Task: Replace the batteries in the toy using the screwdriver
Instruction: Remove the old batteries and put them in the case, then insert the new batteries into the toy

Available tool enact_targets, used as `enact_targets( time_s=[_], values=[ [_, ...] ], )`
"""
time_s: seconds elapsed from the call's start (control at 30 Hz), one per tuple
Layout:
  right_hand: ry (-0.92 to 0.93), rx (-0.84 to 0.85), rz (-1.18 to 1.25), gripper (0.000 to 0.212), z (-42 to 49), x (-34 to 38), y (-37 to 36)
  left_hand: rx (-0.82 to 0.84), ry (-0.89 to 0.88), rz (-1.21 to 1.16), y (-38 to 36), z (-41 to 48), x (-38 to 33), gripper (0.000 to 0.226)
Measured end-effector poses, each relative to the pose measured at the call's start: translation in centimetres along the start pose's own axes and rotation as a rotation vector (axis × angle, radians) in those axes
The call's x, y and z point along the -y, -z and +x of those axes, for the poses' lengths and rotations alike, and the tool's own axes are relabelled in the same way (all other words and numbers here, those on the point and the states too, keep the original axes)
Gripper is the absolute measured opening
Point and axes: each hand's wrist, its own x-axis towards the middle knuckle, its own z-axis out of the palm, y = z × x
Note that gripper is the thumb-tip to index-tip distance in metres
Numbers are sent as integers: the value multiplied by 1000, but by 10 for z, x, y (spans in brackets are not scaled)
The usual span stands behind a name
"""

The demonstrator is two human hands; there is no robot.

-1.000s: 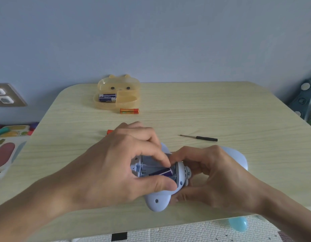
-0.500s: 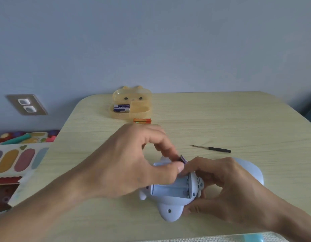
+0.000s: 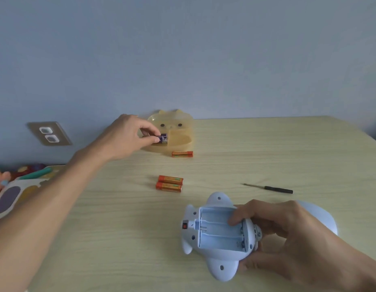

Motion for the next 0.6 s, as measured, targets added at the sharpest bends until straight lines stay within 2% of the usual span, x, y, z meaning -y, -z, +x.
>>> enact_targets(
  time_s=[0.27, 0.4, 0.47, 0.53, 0.6],
  values=[
    [18, 35, -15, 50, -1, 5, 4, 53, -59, -22, -12, 9, 11, 10],
    [41, 43, -27, 44, -1, 6, 5, 18, -39, -47, -5, 4, 5, 12],
    [46, 50, -24, 42, -2, 5, 6, -24, -69, -96, 1, -9, -9, 16],
    [46, 46, -24, 42, -2, 3, 7, 3, -79, -214, 5, -34, -29, 5],
    [49, 44, -18, 42, -1, 2, 6, 124, -66, -411, 8, -68, -52, 36]
  ],
)
